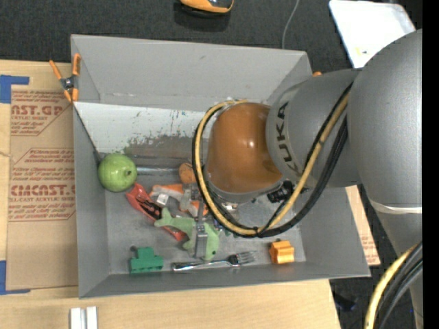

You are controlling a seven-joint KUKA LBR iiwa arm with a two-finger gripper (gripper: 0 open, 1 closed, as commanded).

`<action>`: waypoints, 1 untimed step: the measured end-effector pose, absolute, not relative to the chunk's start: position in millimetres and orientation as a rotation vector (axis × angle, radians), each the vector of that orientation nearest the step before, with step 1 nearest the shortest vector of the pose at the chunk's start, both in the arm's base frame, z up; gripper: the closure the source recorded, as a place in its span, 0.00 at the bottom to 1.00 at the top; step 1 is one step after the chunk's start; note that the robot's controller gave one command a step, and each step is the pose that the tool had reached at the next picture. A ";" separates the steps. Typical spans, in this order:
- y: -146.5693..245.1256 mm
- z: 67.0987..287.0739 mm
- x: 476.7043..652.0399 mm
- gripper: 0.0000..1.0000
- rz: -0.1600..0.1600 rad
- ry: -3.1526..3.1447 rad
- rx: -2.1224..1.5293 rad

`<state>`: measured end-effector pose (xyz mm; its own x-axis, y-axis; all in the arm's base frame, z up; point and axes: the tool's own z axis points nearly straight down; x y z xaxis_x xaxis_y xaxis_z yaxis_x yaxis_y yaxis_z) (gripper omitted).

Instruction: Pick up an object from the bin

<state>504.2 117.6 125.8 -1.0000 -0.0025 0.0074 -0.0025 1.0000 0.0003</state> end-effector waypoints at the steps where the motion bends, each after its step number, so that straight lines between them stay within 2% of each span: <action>1: 117.0 130.2 506.2 0.00 -0.002 -3.141 0.001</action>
Offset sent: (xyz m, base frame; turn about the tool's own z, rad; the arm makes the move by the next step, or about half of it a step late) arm -0.0145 -0.0113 -0.0558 0.2487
